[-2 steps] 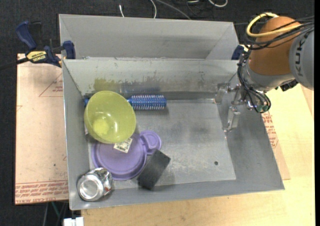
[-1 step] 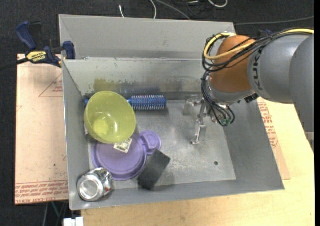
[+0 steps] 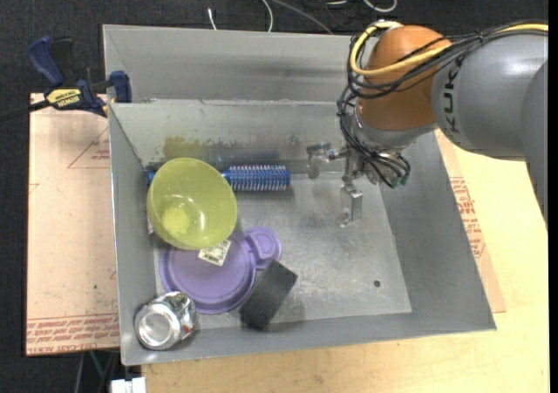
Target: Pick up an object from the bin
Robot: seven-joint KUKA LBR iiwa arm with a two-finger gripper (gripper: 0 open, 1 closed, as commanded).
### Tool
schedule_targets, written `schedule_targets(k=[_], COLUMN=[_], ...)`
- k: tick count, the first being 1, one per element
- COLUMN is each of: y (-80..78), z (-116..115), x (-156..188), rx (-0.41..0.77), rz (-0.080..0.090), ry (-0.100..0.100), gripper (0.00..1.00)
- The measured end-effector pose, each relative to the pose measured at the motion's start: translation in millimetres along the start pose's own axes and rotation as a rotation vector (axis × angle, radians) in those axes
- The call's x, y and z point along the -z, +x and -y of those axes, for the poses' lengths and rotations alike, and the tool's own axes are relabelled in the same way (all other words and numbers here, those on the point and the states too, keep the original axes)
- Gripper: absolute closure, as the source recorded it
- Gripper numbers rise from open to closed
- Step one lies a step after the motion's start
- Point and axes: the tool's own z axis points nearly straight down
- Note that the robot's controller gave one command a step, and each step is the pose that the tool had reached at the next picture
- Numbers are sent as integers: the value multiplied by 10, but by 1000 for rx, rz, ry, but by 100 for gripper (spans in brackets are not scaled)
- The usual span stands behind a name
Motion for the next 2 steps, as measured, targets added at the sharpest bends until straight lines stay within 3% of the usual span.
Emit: schedule_targets(k=[1, 2], y=[300, 185], z=[17, 42], x=[-196, -497], rx=[-202, -110], rz=[-16, 1], ry=[-10, -2], gripper=[0, 0])
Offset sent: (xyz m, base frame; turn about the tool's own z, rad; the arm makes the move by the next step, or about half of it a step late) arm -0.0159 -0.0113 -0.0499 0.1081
